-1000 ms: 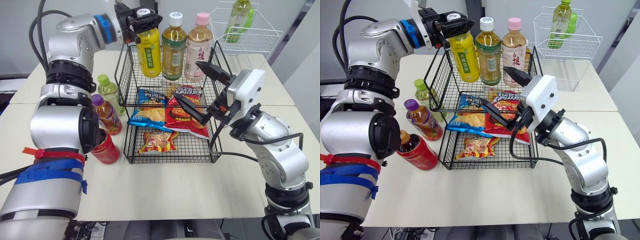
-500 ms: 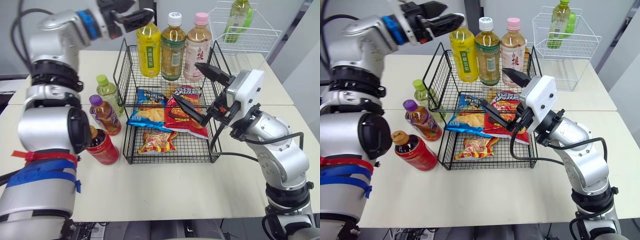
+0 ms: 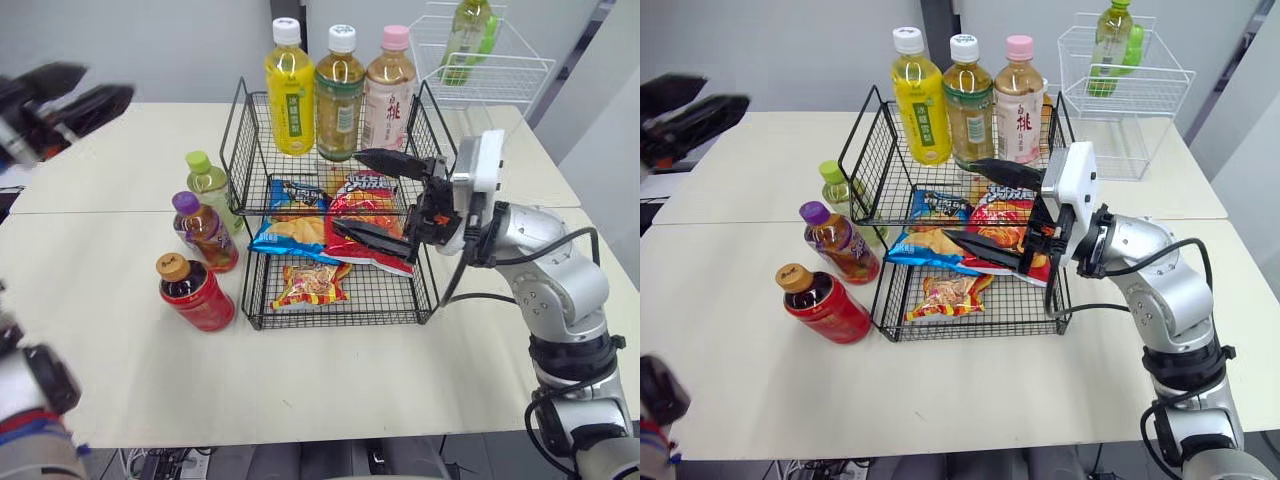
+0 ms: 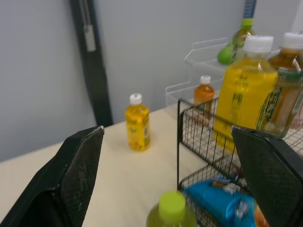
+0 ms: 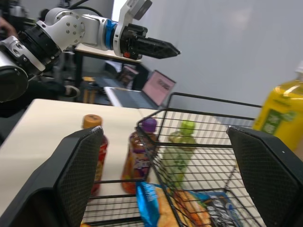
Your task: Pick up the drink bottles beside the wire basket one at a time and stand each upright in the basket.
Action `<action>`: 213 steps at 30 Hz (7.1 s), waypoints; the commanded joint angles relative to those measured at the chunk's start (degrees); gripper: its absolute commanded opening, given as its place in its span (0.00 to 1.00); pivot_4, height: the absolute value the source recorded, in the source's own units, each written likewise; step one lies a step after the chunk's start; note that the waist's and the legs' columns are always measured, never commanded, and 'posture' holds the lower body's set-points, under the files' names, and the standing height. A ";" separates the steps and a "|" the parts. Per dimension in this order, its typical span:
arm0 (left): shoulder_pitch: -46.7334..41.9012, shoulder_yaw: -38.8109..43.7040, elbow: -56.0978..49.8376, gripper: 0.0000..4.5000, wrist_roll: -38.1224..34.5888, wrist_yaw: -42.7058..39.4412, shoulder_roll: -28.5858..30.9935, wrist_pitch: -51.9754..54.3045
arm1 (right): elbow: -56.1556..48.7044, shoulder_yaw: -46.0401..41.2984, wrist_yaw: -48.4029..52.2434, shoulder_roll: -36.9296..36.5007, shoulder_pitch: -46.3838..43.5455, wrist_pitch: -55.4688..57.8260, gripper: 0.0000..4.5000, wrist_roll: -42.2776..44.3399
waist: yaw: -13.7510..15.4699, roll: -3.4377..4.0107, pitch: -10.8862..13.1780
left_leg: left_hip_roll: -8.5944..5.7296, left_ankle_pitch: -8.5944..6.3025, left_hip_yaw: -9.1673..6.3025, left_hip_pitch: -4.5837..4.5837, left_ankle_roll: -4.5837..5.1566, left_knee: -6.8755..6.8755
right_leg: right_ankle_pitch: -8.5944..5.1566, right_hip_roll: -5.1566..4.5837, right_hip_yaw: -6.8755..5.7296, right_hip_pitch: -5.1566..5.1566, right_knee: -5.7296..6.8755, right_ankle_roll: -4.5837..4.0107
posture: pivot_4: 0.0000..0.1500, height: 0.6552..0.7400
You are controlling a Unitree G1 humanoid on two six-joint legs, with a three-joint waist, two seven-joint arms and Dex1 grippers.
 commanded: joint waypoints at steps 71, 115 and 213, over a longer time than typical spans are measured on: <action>39.85 -10.60 -33.57 0.30 -6.20 23.90 -20.76 -19.10 | 0.73 -1.05 5.30 -2.36 -3.58 1.33 1.00 2.01 | 1.65 0.12 -0.09 | 0.04 -0.03 0.18 0.97 -0.03 -0.21 | -0.25 0.04 0.13 0.80 -0.19 0.13 | 1.00 1.00; -46.79 -32.31 11.45 0.30 -23.52 1.78 -11.06 -0.83 | -13.47 -9.10 -18.84 -1.14 12.13 -5.28 1.00 -10.82 | 1.62 0.09 0.11 | -0.19 0.00 -0.04 0.24 -0.07 -0.65 | -0.23 -0.07 0.06 0.33 -0.47 0.07 | 1.00 1.00; 24.59 -7.57 -30.14 1.00 -7.92 33.28 -18.78 -8.29 | 0.71 0.01 -3.24 2.93 -0.41 -7.14 1.00 -5.80 | 1.75 0.10 -0.06 | -0.04 0.08 -0.10 0.91 -0.21 -0.20 | -0.11 0.11 0.13 0.87 -0.12 -0.12 | 1.00 1.00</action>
